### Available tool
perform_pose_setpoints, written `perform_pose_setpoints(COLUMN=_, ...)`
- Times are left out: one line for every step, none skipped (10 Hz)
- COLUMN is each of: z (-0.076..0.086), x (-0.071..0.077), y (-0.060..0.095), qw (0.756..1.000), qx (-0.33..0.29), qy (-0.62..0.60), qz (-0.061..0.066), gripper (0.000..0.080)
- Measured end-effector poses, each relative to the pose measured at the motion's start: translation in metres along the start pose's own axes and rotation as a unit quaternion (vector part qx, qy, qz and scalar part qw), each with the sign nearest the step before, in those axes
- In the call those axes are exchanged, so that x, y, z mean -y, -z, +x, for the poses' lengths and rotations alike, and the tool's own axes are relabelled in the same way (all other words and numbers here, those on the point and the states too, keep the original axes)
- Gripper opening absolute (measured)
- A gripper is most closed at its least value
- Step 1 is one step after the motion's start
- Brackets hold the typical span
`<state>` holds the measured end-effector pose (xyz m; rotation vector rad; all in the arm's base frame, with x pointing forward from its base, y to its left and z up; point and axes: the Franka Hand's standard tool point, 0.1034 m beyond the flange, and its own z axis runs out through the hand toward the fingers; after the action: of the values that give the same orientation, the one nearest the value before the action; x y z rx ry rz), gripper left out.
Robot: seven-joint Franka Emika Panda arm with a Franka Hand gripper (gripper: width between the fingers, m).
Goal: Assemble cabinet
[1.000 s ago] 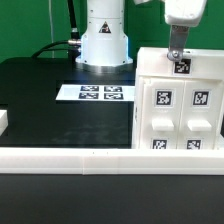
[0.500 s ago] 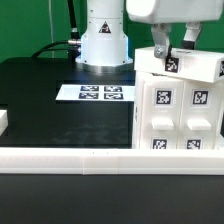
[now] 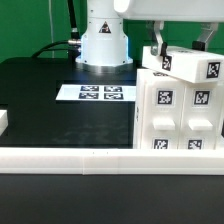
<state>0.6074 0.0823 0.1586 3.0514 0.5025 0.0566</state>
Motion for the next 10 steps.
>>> perform_pose_setpoints(z=0.0001, x=0.0004, y=0.0, qw=1.0, qx=0.0, qy=-0.018, qz=0.0, gripper=0.0561)
perform_pose_setpoints(z=0.0002, x=0.001, y=0.0001, qw=0.999, qx=0.0, qy=-0.052, qz=0.001, gripper=0.0561)
perform_pose_setpoints(z=0.0003, x=0.0017, y=0.0001, qw=0.997, qx=0.0, qy=-0.082, qz=0.002, gripper=0.0561)
perform_pose_setpoints(z=0.0004, x=0.0024, y=0.0001, qw=0.993, qx=0.0, qy=-0.118, qz=0.004, gripper=0.0561)
perform_pose_setpoints(z=0.0005, x=0.0029, y=0.0001, qw=0.989, qx=0.0, qy=-0.146, qz=0.006, gripper=0.0561)
perform_pose_setpoints(z=0.0004, x=0.0037, y=-0.0002, qw=0.98, qx=-0.003, qy=-0.198, qz=0.011, gripper=0.0561)
perform_pose_setpoints(z=-0.0004, x=0.0043, y=-0.0006, qw=0.966, qx=-0.009, qy=-0.257, qz=0.02, gripper=0.0561)
perform_pose_setpoints(z=0.0001, x=0.0043, y=-0.0005, qw=0.956, qx=-0.009, qy=-0.291, qz=0.027, gripper=0.0561)
perform_pose_setpoints(z=0.0009, x=0.0045, y=-0.0005, qw=0.941, qx=-0.01, qy=-0.337, qz=0.035, gripper=0.0561)
perform_pose_setpoints(z=0.0016, x=0.005, y=-0.0005, qw=0.924, qx=-0.01, qy=-0.38, qz=0.04, gripper=0.0561)
